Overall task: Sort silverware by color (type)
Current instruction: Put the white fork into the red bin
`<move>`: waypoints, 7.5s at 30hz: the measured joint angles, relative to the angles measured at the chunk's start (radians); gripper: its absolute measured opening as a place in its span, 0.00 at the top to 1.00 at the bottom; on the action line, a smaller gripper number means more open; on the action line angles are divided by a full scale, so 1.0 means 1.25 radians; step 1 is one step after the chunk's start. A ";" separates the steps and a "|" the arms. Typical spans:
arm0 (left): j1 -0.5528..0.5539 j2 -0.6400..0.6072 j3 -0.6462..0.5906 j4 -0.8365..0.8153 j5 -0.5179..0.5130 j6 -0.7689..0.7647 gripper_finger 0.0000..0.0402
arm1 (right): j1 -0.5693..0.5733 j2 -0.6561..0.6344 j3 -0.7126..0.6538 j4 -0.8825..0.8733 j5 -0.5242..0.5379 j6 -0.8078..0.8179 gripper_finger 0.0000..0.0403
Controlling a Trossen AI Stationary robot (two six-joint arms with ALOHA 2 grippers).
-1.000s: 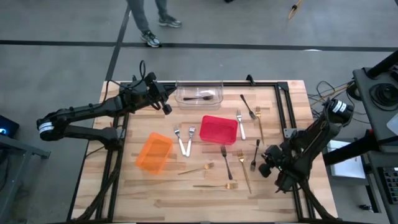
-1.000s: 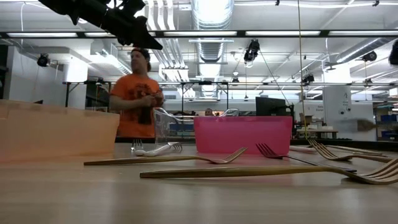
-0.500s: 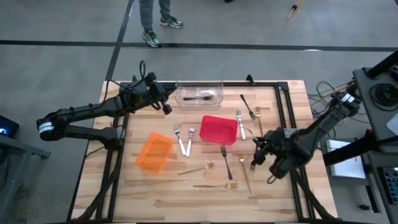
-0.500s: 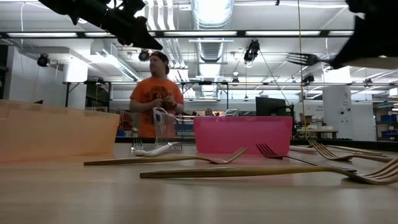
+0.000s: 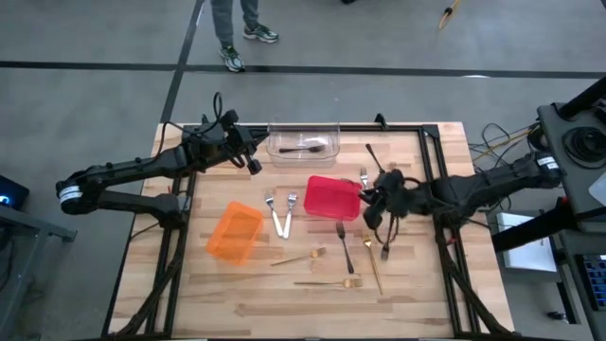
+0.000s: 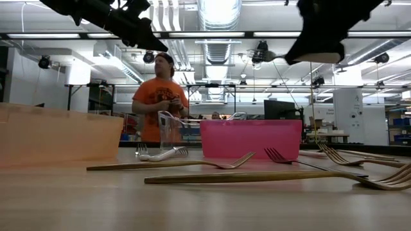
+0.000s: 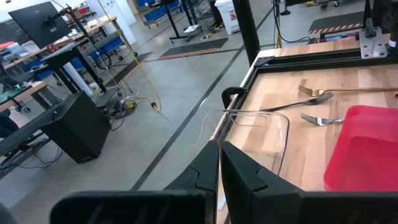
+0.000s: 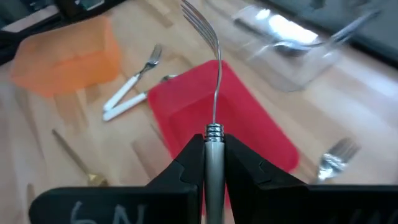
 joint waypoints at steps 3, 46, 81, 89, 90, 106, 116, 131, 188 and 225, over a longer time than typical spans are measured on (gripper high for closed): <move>0.000 0.000 0.000 0.002 0.000 0.012 1.00 | -0.083 0.020 0.000 0.040 -0.142 -0.030 0.93; 0.000 0.000 0.000 0.013 -0.008 0.153 1.00 | -0.333 0.501 0.334 -0.196 -0.682 0.226 0.92; 0.000 -0.001 0.000 0.027 -0.008 0.153 1.00 | -0.335 0.537 0.333 -0.178 -0.633 0.178 0.89; 0.000 -0.001 0.000 0.027 -0.008 0.154 1.00 | -0.335 0.537 0.333 -0.177 -0.632 0.176 0.88; 0.000 -0.001 0.000 0.027 -0.008 0.154 1.00 | -0.335 0.537 0.333 -0.178 -0.630 0.175 0.87; 0.000 -0.001 0.000 0.027 -0.008 0.156 1.00 | -0.334 0.537 0.333 -0.178 -0.604 0.147 0.86; 0.000 -0.001 0.000 0.027 -0.008 0.156 1.00 | -0.334 0.537 0.333 -0.178 -0.604 0.147 0.86; 0.000 -0.001 0.000 0.027 -0.008 0.156 1.00 | -0.334 0.537 0.333 -0.176 -0.591 0.154 0.71; -0.005 0.236 0.063 0.187 0.040 -0.236 1.00 | -0.357 0.050 -0.080 0.471 -0.300 -0.872 0.72; -0.100 0.500 0.432 -0.394 0.028 -0.223 1.00 | -0.478 -0.004 -0.196 0.643 -0.533 -0.872 0.77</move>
